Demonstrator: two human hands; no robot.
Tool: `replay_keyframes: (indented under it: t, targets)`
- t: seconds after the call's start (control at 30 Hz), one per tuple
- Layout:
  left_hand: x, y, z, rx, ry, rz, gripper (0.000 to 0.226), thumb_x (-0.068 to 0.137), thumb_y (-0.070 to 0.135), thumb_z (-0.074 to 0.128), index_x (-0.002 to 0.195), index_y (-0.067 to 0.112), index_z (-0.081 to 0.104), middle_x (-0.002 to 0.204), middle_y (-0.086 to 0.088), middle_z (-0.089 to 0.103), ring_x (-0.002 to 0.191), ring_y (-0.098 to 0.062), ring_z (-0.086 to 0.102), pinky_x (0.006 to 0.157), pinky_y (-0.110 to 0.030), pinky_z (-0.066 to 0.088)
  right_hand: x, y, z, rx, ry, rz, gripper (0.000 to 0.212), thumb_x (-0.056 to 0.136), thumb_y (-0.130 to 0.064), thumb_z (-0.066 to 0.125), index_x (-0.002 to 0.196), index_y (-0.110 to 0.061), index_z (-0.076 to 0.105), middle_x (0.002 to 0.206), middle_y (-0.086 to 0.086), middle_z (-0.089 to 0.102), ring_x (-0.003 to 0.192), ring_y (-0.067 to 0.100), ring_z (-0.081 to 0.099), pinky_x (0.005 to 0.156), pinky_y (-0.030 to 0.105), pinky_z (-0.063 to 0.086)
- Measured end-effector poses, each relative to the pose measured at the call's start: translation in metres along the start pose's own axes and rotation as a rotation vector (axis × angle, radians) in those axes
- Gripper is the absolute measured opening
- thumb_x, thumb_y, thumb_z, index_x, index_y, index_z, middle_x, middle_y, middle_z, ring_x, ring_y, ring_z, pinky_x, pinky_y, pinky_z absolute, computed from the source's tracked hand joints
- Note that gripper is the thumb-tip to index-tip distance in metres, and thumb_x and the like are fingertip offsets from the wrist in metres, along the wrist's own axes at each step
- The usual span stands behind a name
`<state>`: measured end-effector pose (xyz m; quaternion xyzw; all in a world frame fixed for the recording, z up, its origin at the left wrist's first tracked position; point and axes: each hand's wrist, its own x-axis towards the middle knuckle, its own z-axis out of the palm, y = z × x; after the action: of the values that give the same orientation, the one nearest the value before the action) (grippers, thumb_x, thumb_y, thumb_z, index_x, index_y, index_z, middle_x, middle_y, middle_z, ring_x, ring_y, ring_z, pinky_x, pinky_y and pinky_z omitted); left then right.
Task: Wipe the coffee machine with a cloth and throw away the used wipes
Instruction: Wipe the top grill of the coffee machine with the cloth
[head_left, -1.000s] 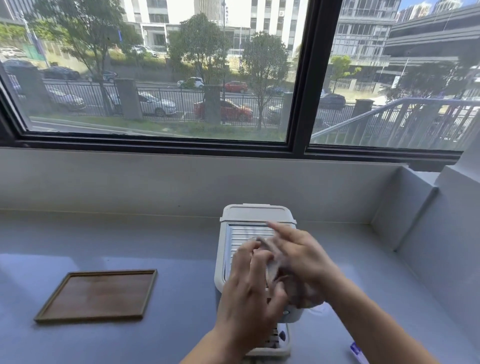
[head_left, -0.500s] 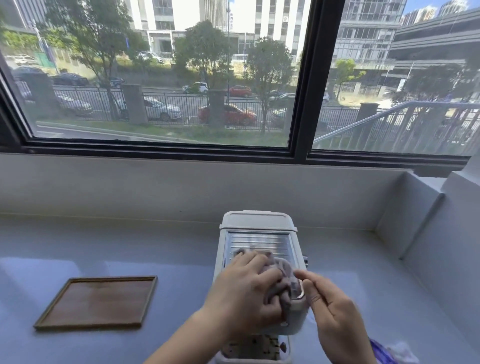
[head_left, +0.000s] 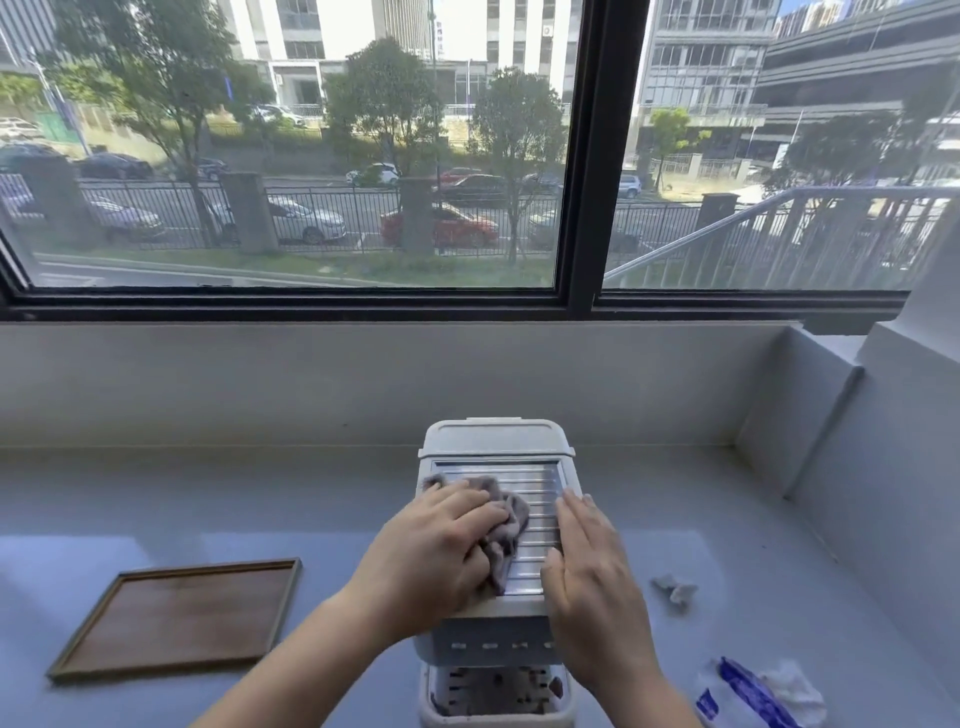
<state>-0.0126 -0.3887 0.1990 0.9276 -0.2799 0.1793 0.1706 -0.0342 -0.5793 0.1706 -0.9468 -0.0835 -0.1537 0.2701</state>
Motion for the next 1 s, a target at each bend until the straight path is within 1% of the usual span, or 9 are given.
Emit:
replay_keyframes:
  t: [0.07,0.13,0.2,0.3,0.43,0.63,0.8,0.93,1.0]
  targets:
    - [-0.011,-0.011,-0.005,-0.028,0.042,-0.028,0.042,0.079,0.023,0.046,0.115,0.020,0.068,0.122,0.001,0.067,0.119,-0.015,0.051,0.103,-0.024,0.034,0.001,0.002,0.000,0.009,-0.020,-0.029,0.052,0.102,-0.023,0.030,0.153,-0.012,0.025,0.162,-0.001,0.019,0.150,0.011,0.006,0.115,0.012,-0.005]
    - [0.003,-0.015,-0.005,-0.018,0.028,-0.084,0.044,0.081,0.027,0.042,0.114,0.018,0.069,0.120,-0.002,0.067,0.117,-0.019,0.053,0.102,-0.027,0.035,0.001,0.002,0.001,-0.012,-0.019,-0.043,0.052,0.104,-0.027,0.032,0.153,-0.014,0.027,0.163,-0.002,0.018,0.150,0.012,0.005,0.114,0.013,-0.004]
    - [0.028,-0.010,0.002,0.026,-0.035,-0.138,0.050,0.082,0.034,0.034,0.116,0.019,0.068,0.125,-0.001,0.064,0.122,-0.023,0.053,0.105,-0.034,0.033,0.001,0.001,-0.001,-0.057,-0.023,-0.042,0.051,0.102,-0.029,0.034,0.151,-0.014,0.031,0.162,0.000,0.022,0.151,0.014,0.010,0.116,0.016,0.001]
    - [0.057,-0.007,0.018,0.108,-0.115,-0.167,0.050,0.085,0.040,0.033,0.124,0.030,0.062,0.138,0.006,0.054,0.134,-0.015,0.041,0.112,-0.041,0.027,0.007,0.000,-0.002,-0.111,0.004,-0.025,0.054,0.096,-0.031,0.041,0.146,-0.012,0.042,0.157,0.002,0.034,0.148,0.016,0.023,0.117,0.023,0.019]
    - [0.056,-0.013,0.013,0.106,-0.132,-0.142,0.041,0.089,0.034,0.045,0.127,0.029,0.059,0.144,0.006,0.050,0.139,-0.011,0.034,0.116,-0.034,0.022,0.007,-0.004,-0.003,-0.105,0.000,-0.011,0.053,0.091,-0.027,0.045,0.141,-0.010,0.049,0.154,0.004,0.041,0.146,0.018,0.029,0.117,0.025,0.023]
    - [-0.018,-0.011,-0.011,0.033,-0.061,0.032,0.047,0.081,0.030,0.044,0.124,0.026,0.065,0.139,0.002,0.059,0.134,-0.017,0.046,0.114,-0.032,0.034,0.003,-0.001,0.003,0.017,0.037,0.010,0.056,0.092,-0.026,0.030,0.144,-0.009,0.046,0.156,0.003,0.036,0.148,0.016,0.022,0.116,0.017,0.009]
    - [0.054,0.010,0.016,0.022,-0.212,-0.035,0.048,0.096,0.037,0.039,0.142,0.029,0.051,0.157,0.004,0.037,0.147,-0.011,0.024,0.122,-0.036,0.012,0.005,0.001,0.002,0.053,0.063,0.023,0.053,0.098,-0.023,0.027,0.147,-0.013,0.042,0.156,-0.002,0.036,0.148,0.012,0.021,0.116,0.013,0.006]
    - [0.072,-0.014,0.026,0.128,-0.098,-0.115,0.053,0.086,0.037,0.025,0.118,0.021,0.064,0.132,-0.002,0.060,0.127,-0.025,0.048,0.112,-0.040,0.028,0.003,0.001,0.003,0.041,0.057,0.017,0.046,0.100,-0.012,0.039,0.146,-0.011,0.043,0.155,-0.002,0.038,0.147,0.011,0.023,0.118,0.017,0.013]
    - [0.065,-0.041,0.022,0.118,0.019,-0.258,0.051,0.081,0.032,0.023,0.106,0.016,0.065,0.119,-0.004,0.064,0.114,-0.029,0.054,0.106,-0.041,0.035,0.002,0.002,0.004,0.031,0.057,0.020,0.045,0.100,-0.012,0.040,0.145,-0.009,0.045,0.154,0.000,0.039,0.147,0.012,0.024,0.118,0.019,0.014]
